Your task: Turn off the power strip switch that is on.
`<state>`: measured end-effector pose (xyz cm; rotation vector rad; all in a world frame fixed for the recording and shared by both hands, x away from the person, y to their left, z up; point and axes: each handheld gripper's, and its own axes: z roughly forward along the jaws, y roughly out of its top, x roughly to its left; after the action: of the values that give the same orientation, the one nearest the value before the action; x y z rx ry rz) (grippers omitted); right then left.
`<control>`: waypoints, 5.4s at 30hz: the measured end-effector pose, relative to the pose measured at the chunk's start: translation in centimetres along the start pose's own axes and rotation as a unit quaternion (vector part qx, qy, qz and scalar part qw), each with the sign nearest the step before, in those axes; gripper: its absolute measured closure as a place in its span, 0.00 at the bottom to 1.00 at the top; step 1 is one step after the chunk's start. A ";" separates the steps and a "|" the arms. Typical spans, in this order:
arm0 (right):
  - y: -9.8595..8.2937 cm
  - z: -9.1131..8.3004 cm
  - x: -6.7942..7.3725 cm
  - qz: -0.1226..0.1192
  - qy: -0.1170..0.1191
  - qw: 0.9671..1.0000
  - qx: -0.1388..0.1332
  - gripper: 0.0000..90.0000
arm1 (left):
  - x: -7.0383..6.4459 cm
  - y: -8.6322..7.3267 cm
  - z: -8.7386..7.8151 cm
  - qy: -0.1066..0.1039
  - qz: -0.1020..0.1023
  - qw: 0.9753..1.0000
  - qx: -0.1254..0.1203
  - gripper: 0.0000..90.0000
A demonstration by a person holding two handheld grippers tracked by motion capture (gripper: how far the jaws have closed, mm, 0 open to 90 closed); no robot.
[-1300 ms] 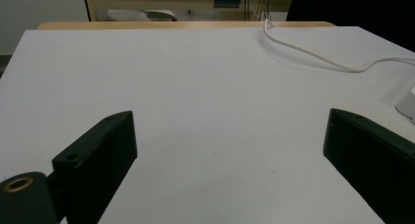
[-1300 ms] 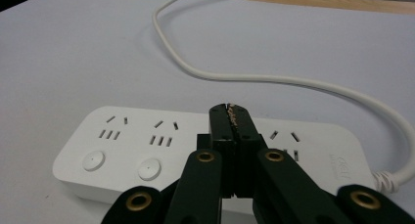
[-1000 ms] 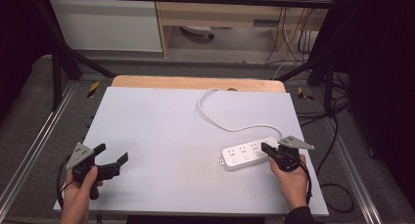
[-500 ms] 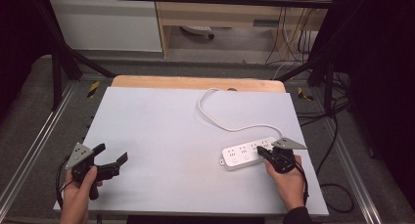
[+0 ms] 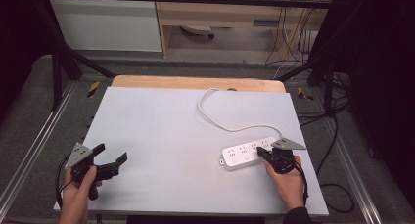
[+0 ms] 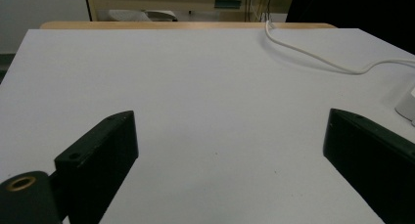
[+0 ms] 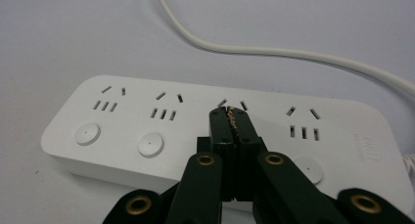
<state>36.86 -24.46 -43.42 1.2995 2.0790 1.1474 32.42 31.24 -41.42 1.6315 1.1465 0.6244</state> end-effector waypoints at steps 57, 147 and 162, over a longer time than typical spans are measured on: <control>-0.5 0.3 0.0 0.022 0.002 1.000 0.005 1.00 | 0.1 -0.1 0.1 -0.001 0.000 1.000 0.007 0.07; -0.6 0.4 0.1 0.011 -0.003 1.000 0.003 1.00 | 0.1 -0.2 0.2 0.001 0.002 1.000 0.016 0.07; -0.6 0.4 -0.1 0.018 0.004 1.000 0.003 1.00 | 0.1 -0.2 0.3 0.003 0.002 1.000 0.016 0.07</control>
<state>36.85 -24.48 -44.14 1.3437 2.0740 1.1634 32.60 31.28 -41.74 1.6607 1.1637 0.6160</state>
